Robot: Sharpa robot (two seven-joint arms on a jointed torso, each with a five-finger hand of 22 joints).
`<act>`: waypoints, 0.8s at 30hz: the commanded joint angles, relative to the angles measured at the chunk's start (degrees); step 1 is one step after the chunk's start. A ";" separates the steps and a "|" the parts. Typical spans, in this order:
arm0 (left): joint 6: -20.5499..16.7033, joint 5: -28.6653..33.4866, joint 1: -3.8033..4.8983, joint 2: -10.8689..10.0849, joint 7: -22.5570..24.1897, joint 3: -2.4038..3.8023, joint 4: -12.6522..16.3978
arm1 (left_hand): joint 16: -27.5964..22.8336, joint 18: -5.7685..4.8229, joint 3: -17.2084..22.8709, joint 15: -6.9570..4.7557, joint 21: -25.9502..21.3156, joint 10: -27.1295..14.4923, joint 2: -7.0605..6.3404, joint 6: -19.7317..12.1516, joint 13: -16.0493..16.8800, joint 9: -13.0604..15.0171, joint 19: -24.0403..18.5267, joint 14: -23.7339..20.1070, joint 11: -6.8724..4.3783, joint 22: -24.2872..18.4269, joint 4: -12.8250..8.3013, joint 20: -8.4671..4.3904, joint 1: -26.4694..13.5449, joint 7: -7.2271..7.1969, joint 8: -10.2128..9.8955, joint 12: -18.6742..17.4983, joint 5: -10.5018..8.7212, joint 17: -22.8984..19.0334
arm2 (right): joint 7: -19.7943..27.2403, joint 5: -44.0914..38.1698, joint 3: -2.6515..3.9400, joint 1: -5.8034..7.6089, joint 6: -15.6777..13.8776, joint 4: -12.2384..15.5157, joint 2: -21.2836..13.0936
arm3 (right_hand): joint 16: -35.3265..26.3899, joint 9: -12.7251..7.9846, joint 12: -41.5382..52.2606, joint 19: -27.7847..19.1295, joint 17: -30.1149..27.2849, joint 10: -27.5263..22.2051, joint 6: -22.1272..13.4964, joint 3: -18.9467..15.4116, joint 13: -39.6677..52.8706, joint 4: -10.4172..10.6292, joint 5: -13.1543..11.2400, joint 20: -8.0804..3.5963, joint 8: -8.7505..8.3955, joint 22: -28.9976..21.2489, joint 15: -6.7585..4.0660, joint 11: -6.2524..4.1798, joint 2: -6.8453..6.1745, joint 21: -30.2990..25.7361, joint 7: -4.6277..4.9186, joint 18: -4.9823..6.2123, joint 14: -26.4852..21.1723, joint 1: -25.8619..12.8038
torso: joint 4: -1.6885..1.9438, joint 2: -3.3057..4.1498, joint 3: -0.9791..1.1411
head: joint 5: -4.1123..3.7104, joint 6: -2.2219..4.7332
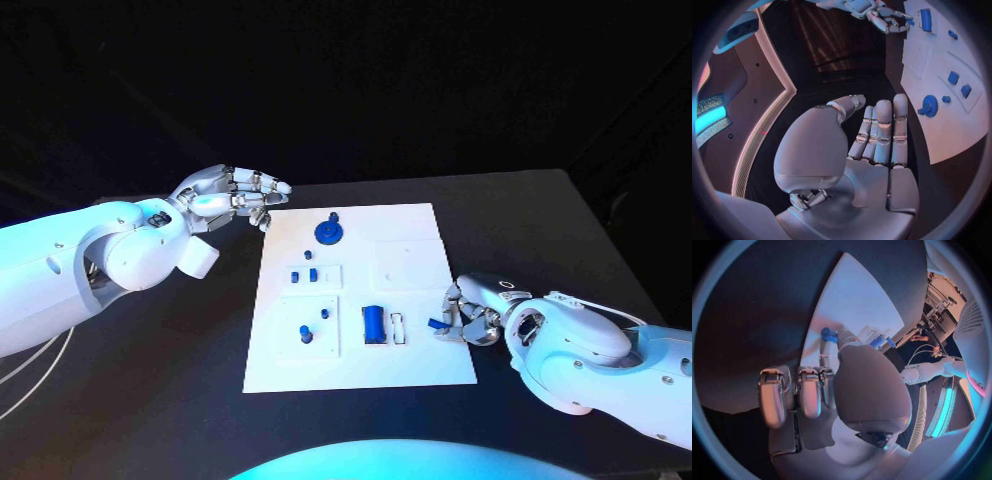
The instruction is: Assemble the parts on the task board
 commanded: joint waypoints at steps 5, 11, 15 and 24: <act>0.81 0.34 0.00 -0.02 0.39 0.03 0.23 | 0.42 0.92 0.37 0.09 -0.18 -0.43 0.45 -0.44 -0.11 0.06 0.07 -0.36 0.09 -0.10 -0.06 0.43 -0.29 0.28 0.29 0.28 0.15 -0.09 | -3.38 -0.31 -1.01 -1.09 0.92 0.22 -0.01 | 0.19 -15.96 0.22 6.00 15.07 6.17 1.06 12.45 15.05 -5.46 17.52 -0.83 0.55 15.09 -0.55 -0.73 -0.43 0.25 -0.28 -0.82 5.98 1.80 | -0.05 -0.01 0.14 | 0.05 0.04; 0.82 0.33 0.00 0.00 0.38 0.02 0.16 | 0.42 0.93 0.40 0.09 -0.17 -0.43 0.47 -0.43 -0.13 0.06 0.07 -0.36 0.08 -0.10 -0.08 0.43 -0.27 0.27 0.31 0.29 0.16 -0.10 | -1.80 7.35 -0.83 -0.31 -3.98 2.33 -0.39 | 0.19 -13.91 0.22 6.00 15.07 6.17 -0.41 17.63 15.05 -8.38 19.78 -0.75 2.33 15.09 -0.42 -0.56 -0.79 0.25 -0.06 -0.82 5.98 -1.32 | -0.07 -0.02 0.10 | 0.03 0.02; 0.81 0.33 0.00 0.00 0.37 0.01 0.15 | 0.42 0.93 0.40 0.09 -0.17 -0.43 0.47 -0.43 -0.13 0.06 0.07 -0.36 0.08 -0.10 -0.08 0.43 -0.27 0.27 0.31 0.29 0.16 -0.10 | -0.39 12.81 -0.74 0.67 -6.76 3.43 -0.31 | 0.19 -12.93 0.22 6.00 15.07 6.17 -1.36 19.72 15.05 -9.74 20.19 -0.68 3.08 15.09 -0.36 -0.46 -0.63 0.25 0.02 -0.82 5.98 -3.38 | -0.07 0.03 0.08 | -0.03 0.01; 0.76 0.32 0.01 -0.02 0.32 0.01 0.22 | 0.43 0.93 0.44 0.08 -0.16 -0.43 0.50 -0.43 -0.14 0.07 0.07 -0.36 0.07 -0.10 -0.11 0.42 -0.22 0.26 0.33 0.30 0.17 -0.11 | 0.91 22.81 -0.67 1.75 -8.84 4.02 1.33 | 0.19 -12.25 0.22 6.00 15.07 6.17 -1.95 21.06 15.05 -10.14 19.97 -0.72 3.59 15.09 -0.45 -0.62 -0.78 0.25 -0.22 -0.82 5.98 -6.68 | 0.00 0.04 0.02 | -0.10 -0.25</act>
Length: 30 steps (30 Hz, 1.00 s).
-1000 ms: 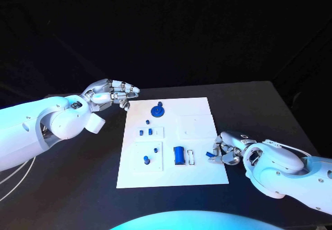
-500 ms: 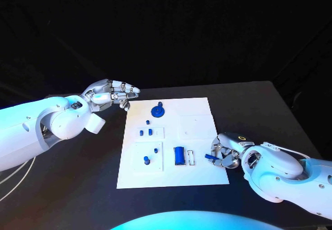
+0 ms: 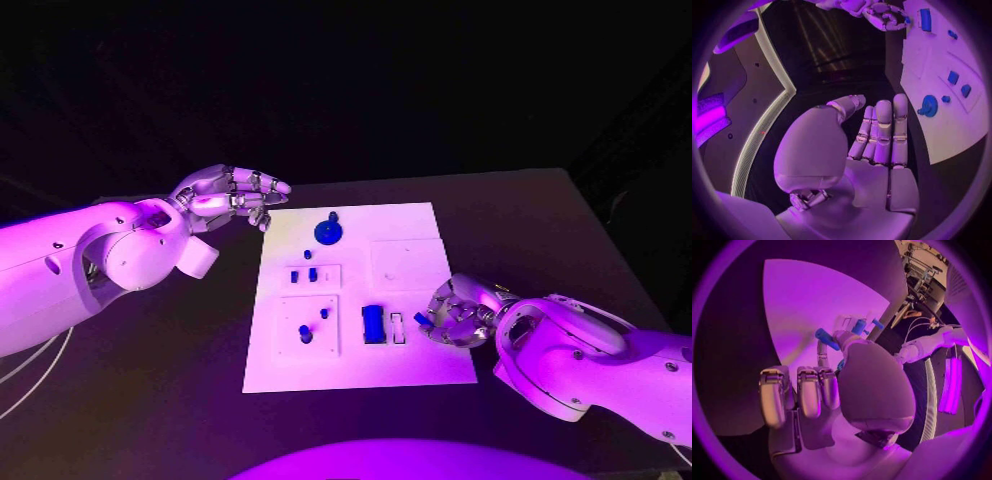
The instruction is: Assemble the parts on the task board
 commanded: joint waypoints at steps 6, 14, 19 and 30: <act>0.77 0.31 0.01 0.02 0.35 0.03 0.27 | 0.22 0.94 0.33 0.06 -0.15 -0.43 0.51 -0.42 -0.10 0.09 0.07 -0.37 0.06 -0.05 0.01 0.42 -0.15 0.25 0.37 0.31 0.19 -0.07 | 1.51 9.70 -0.04 0.03 -0.93 -1.47 2.43 | 0.19 0.08 0.22 5.99 15.09 5.85 -0.42 8.97 15.06 -6.96 -0.49 -0.34 0.17 15.05 -0.54 -0.40 0.11 0.25 -0.22 -0.82 5.98 -4.21 | 0.04 0.03 0.03 | 0.06 -0.29; 0.86 0.28 0.01 -0.06 0.20 0.03 0.32 | 0.23 0.94 0.40 0.05 -0.13 -0.43 0.52 -0.43 -0.12 0.09 0.08 -0.37 0.05 -0.04 -0.05 0.40 -0.08 0.24 0.40 0.33 0.20 -0.09 | 1.24 10.35 -0.06 -0.15 -0.79 -2.76 4.06 | 0.19 -0.05 0.22 5.99 15.09 5.85 -0.20 8.82 15.06 -5.15 -3.47 -0.35 0.00 15.05 -0.52 -0.39 -0.03 0.25 -0.23 -0.82 5.98 -8.30 | -0.01 0.05 0.07 | 0.14 -0.47; 0.95 0.22 0.01 0.04 0.12 0.03 0.34 | 0.23 0.95 0.53 0.02 -0.08 -0.43 0.57 -0.44 -0.16 0.09 0.09 -0.38 0.03 -0.03 -0.17 0.38 0.07 0.24 0.44 0.35 0.26 -0.12 | 1.04 10.43 -0.06 -0.17 -0.91 -3.28 4.77 | 0.19 -0.09 0.22 5.99 15.09 5.85 0.02 7.49 15.06 -3.92 -1.99 -0.34 -0.03 15.05 -0.48 -0.31 0.04 0.25 -0.14 -0.82 5.98 -10.54 | -0.01 -0.01 0.06 | 0.13 -0.46; 1.12 0.19 0.02 0.09 0.00 0.03 0.30 | 0.24 0.96 0.63 0.01 -0.05 -0.42 0.61 -0.44 -0.19 0.08 0.10 -0.39 0.03 -0.01 -0.25 0.36 0.17 0.24 0.46 0.37 0.29 -0.13 | 0.72 10.46 -0.06 -0.18 0.70 -3.78 6.12 | 0.19 -0.16 0.22 5.99 15.09 5.85 0.19 6.16 15.06 -3.13 -4.35 -0.34 -0.11 15.05 -0.49 -0.33 0.48 0.25 -0.17 -0.82 5.98 -11.67 | -0.04 -0.03 0.06 | 0.31 -0.68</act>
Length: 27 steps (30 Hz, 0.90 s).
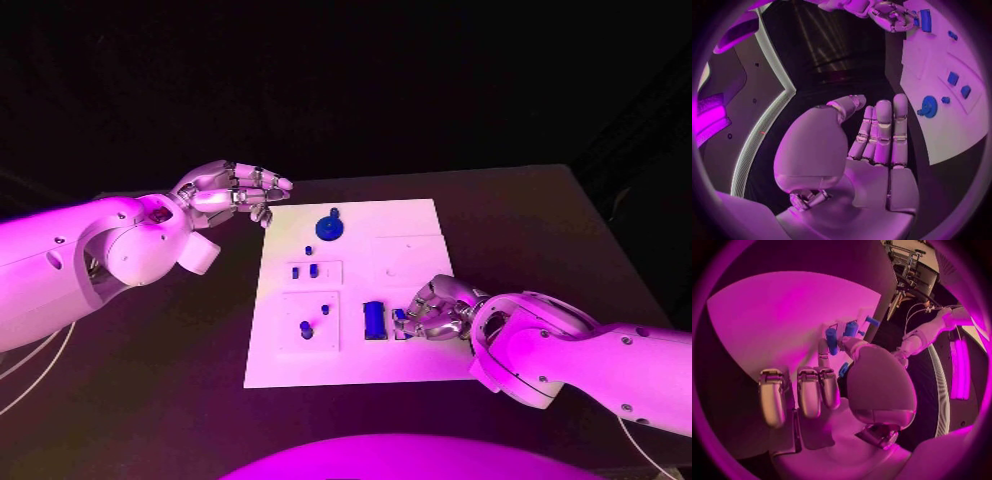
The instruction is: Assemble the parts on the task board
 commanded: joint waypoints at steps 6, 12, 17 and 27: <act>1.08 0.21 0.02 0.07 0.12 0.03 0.16 | 0.24 0.96 0.38 0.00 -0.03 -0.42 0.64 -0.44 -0.09 0.10 0.10 -0.40 0.03 -0.01 0.03 0.35 0.21 0.24 0.20 0.37 0.30 -0.09 | -0.15 0.27 -0.01 -0.07 2.40 -0.48 0.59 | 0.19 -0.11 0.22 5.99 15.10 5.86 0.43 -1.08 15.06 0.64 -1.58 -0.34 -0.21 15.07 -0.48 -0.31 -0.10 0.25 0.05 -0.81 5.98 -1.18 | 0.02 0.00 -0.05 | 0.09 -0.13; 1.14 0.21 0.02 0.02 0.03 0.03 0.19 | 0.24 0.96 0.38 0.00 -0.03 -0.42 0.64 -0.44 -0.09 0.10 0.10 -0.40 0.03 -0.01 0.03 0.35 0.21 0.24 0.20 0.37 0.30 -0.09 | -0.40 0.19 -0.01 -0.07 2.34 -0.83 0.90 | 0.19 -0.30 0.22 5.99 15.10 5.86 0.56 -2.85 15.06 2.04 -6.70 -0.27 -0.42 15.07 -0.39 -0.22 -0.14 0.25 0.14 -0.81 5.98 -2.32 | 0.03 -0.02 -0.05 | 0.17 -0.17; 1.15 0.21 0.02 -0.03 -0.02 0.03 0.19 | 0.24 0.96 0.39 0.00 -0.02 -0.42 0.65 -0.44 -0.10 0.10 0.10 -0.40 0.03 -0.01 0.03 0.35 0.21 0.24 0.21 0.37 0.30 -0.09 | -0.26 -0.10 -0.01 -0.07 2.14 -0.89 1.03 | 0.19 -0.55 0.22 5.99 15.10 5.86 0.73 -5.61 15.06 2.48 -9.39 -0.18 -0.69 15.07 -0.30 -0.11 -0.35 0.25 0.25 -0.81 5.98 -4.54 | 0.01 -0.02 -0.05 | 0.25 -0.22; 1.13 0.21 0.02 -0.08 -0.09 0.03 0.17 | 0.24 0.95 0.48 0.00 0.02 -0.42 0.70 -0.45 -0.14 0.09 0.10 -0.42 0.04 0.01 0.01 0.34 0.23 0.26 0.24 0.38 0.32 -0.12 | 0.23 -0.54 -0.01 -0.07 2.19 -0.69 0.92 | 0.19 -0.65 0.22 5.99 15.10 5.86 0.87 -8.41 15.06 2.55 -10.10 -0.21 -0.79 15.07 -0.36 -0.19 -0.26 0.25 0.14 -0.81 5.98 -6.35 | -0.02 -0.05 0.00 | 0.33 -0.30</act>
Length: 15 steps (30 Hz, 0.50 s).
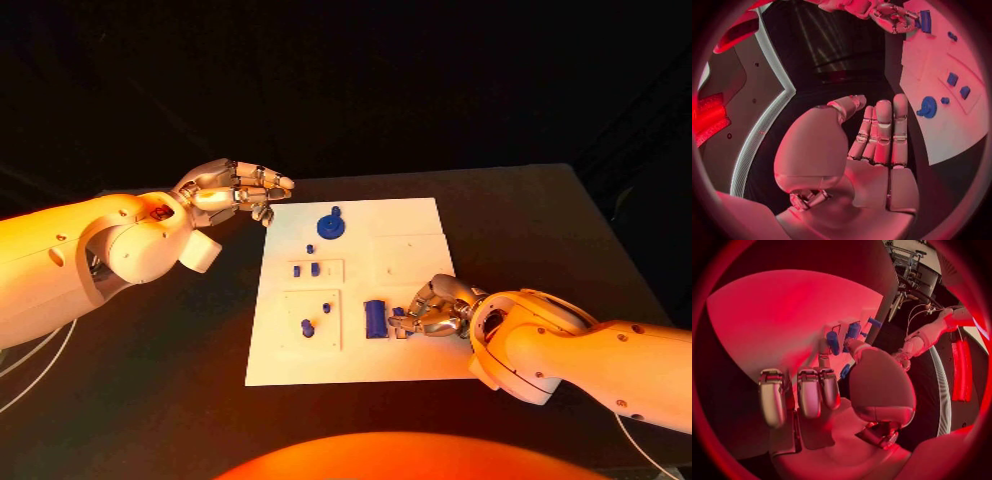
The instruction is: Assemble the parts on the task board
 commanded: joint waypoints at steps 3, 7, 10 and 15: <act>0.91 0.22 0.02 0.00 0.20 0.03 0.14 | 0.24 0.94 0.52 0.00 0.05 -0.43 0.47 -0.46 -0.08 0.05 0.10 -0.43 0.06 0.02 0.00 0.33 -0.03 0.27 0.26 0.39 0.32 -0.10 | 1.02 -0.56 -0.04 -0.10 1.38 0.48 -0.01 | 0.19 0.07 0.22 5.99 15.07 5.85 0.48 -0.31 15.06 -0.01 -0.42 -0.21 -0.33 15.09 -0.36 -0.19 0.06 0.25 0.10 -0.81 5.98 -0.67 | -0.03 -0.02 0.03 | 0.02 -0.07; 0.96 0.22 0.02 0.00 0.16 0.03 0.12 | 0.24 0.94 0.52 0.00 0.05 -0.43 0.47 -0.46 -0.08 0.05 0.10 -0.43 0.06 0.02 0.00 0.33 -0.03 0.27 0.26 0.39 0.32 -0.10 | 1.13 -0.62 -0.04 -0.10 1.43 0.83 -0.44 | 0.19 0.09 0.22 5.99 15.07 5.85 0.63 -0.51 15.06 0.00 -0.32 -0.22 -0.26 15.09 -0.38 -0.23 0.39 0.25 0.04 -0.81 5.98 -0.78 | -0.01 0.01 0.06 | 0.04 -0.12; 0.98 0.22 0.02 -0.03 0.12 0.03 0.11 | 0.24 0.94 0.52 0.00 0.05 -0.43 0.47 -0.46 -0.08 0.05 0.10 -0.43 0.06 0.02 0.00 0.33 -0.03 0.27 0.26 0.39 0.32 -0.10 | 1.15 -0.72 -0.04 -0.10 1.42 1.09 -0.85 | 0.19 0.10 0.22 5.99 15.07 5.85 0.74 -0.66 15.06 -0.02 -0.04 -0.24 -0.21 15.09 -0.41 -0.28 0.76 0.25 -0.01 -0.81 5.98 -0.82 | 0.00 0.00 0.05 | 0.04 -0.14; 1.00 0.22 0.02 -0.06 0.10 0.03 0.06 | 0.24 0.94 0.52 0.00 0.05 -0.43 0.47 -0.46 -0.08 0.05 0.10 -0.43 0.06 0.02 0.00 0.33 -0.03 0.27 0.26 0.39 0.32 -0.10 | 1.16 -0.90 -0.04 -0.12 1.57 1.60 -1.70 | 0.19 0.09 0.22 5.99 15.07 5.85 0.79 -0.79 15.06 -0.06 0.55 -0.28 -0.20 15.09 -0.46 -0.33 1.29 0.25 -0.06 -0.81 5.98 -0.73 | -0.04 -0.02 0.02 | 0.10 -0.16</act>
